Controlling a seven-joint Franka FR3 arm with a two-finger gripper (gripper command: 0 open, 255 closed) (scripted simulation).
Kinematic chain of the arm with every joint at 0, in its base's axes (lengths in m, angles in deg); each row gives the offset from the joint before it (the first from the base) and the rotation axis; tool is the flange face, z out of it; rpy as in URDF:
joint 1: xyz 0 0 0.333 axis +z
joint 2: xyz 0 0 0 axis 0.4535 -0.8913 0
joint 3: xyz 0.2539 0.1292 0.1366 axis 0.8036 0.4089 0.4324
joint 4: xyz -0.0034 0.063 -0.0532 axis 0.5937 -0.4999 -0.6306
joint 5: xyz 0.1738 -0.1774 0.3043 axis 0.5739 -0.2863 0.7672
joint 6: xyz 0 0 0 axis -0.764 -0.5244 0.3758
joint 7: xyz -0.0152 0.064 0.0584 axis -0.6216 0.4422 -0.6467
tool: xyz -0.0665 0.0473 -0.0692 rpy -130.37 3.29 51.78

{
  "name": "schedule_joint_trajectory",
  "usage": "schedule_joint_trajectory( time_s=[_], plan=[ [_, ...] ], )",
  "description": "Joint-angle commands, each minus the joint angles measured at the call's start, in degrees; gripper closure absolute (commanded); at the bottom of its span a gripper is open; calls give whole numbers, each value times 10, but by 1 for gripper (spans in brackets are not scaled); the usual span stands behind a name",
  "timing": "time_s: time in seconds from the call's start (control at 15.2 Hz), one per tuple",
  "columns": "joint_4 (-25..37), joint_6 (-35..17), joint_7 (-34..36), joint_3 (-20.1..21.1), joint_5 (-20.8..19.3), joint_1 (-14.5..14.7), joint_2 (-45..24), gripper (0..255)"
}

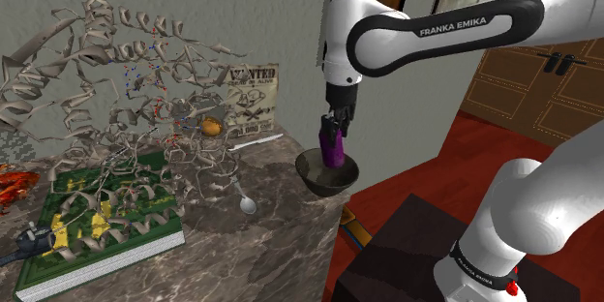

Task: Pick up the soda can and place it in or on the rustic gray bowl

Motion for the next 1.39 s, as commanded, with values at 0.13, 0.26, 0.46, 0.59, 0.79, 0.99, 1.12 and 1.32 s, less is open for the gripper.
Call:
schedule_joint_trajectory(
  time_s=[0.13,0.26,0.46,0.59,0.79,0.99,1.12,1.32],
  plan=[
    [-9,-13,3,3,1,1,-4,255],
    [-9,-13,3,3,1,1,-4,255],
    [-9,-13,3,3,1,1,-4,255],
    [-9,-13,3,3,1,1,-4,0],
    [-9,-13,3,3,1,1,-4,0],
    [28,25,3,2,0,1,-2,0],
    [63,60,4,1,0,0,-3,0],
    [63,60,4,1,0,0,-3,0]
  ],
)
